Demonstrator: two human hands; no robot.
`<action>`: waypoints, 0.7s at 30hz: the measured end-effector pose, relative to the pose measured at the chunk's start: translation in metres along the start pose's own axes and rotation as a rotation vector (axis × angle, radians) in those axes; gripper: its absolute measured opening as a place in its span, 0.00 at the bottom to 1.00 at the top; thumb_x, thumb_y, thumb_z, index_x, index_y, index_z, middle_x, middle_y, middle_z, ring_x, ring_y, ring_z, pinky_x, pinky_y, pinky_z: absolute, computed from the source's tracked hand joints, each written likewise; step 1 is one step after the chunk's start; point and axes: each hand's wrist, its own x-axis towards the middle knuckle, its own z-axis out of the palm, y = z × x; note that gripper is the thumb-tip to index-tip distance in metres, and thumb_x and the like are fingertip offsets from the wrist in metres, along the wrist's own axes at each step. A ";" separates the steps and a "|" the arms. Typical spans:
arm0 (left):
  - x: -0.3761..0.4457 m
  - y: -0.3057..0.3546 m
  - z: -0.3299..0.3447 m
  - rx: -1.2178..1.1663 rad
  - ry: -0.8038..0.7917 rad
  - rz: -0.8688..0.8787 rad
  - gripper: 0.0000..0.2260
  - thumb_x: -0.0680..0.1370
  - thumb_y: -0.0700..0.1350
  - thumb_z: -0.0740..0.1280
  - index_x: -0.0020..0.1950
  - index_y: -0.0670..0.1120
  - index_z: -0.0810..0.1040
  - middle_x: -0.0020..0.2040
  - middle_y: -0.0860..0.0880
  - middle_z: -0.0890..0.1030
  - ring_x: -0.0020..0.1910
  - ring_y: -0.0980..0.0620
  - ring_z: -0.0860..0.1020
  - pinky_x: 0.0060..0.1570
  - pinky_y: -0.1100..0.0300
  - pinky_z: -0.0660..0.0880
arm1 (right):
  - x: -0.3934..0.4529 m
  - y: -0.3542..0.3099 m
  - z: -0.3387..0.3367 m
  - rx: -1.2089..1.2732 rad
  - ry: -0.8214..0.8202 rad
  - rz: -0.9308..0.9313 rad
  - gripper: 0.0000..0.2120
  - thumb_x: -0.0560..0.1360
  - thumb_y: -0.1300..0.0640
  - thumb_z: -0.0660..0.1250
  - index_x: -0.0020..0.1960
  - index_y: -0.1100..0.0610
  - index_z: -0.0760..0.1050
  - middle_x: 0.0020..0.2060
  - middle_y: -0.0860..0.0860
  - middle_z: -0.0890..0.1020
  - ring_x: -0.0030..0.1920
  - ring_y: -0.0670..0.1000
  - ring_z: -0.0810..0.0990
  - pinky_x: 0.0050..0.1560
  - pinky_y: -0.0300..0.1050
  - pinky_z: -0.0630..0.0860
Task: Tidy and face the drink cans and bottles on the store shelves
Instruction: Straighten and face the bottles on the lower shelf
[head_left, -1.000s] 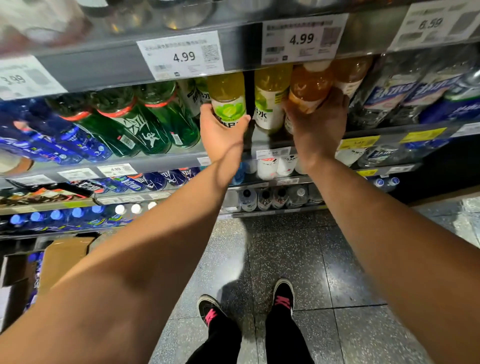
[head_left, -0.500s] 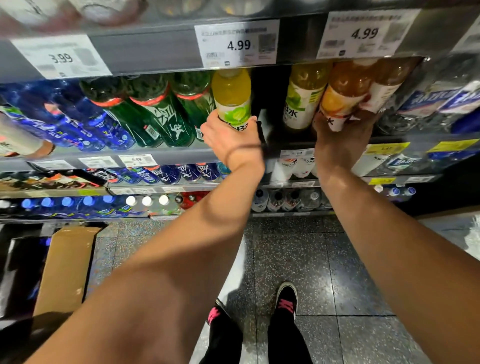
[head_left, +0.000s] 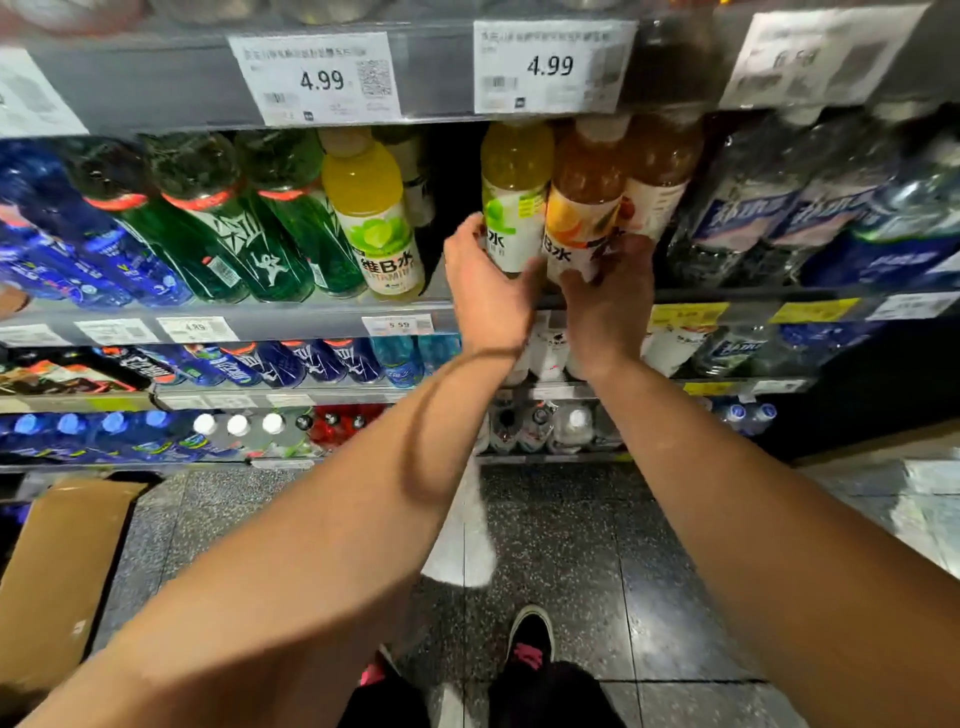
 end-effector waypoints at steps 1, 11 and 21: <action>0.006 0.002 0.004 -0.002 -0.040 -0.007 0.35 0.67 0.50 0.79 0.68 0.38 0.70 0.63 0.41 0.75 0.63 0.46 0.74 0.67 0.54 0.70 | 0.000 0.000 -0.004 -0.012 -0.020 -0.009 0.23 0.68 0.58 0.71 0.60 0.59 0.69 0.56 0.57 0.79 0.57 0.57 0.78 0.56 0.51 0.76; 0.025 0.004 -0.002 -0.004 -0.085 -0.001 0.24 0.67 0.49 0.79 0.53 0.46 0.69 0.52 0.46 0.81 0.51 0.48 0.80 0.54 0.48 0.79 | -0.004 -0.007 -0.017 -0.060 -0.069 -0.011 0.24 0.69 0.55 0.67 0.63 0.62 0.71 0.56 0.60 0.80 0.55 0.59 0.79 0.54 0.52 0.76; 0.003 -0.006 -0.004 0.003 0.240 -0.002 0.31 0.69 0.49 0.77 0.67 0.41 0.68 0.61 0.44 0.77 0.60 0.43 0.76 0.62 0.45 0.73 | -0.006 -0.007 -0.015 -0.050 -0.069 -0.010 0.21 0.71 0.58 0.69 0.63 0.60 0.70 0.57 0.58 0.80 0.56 0.57 0.78 0.55 0.53 0.77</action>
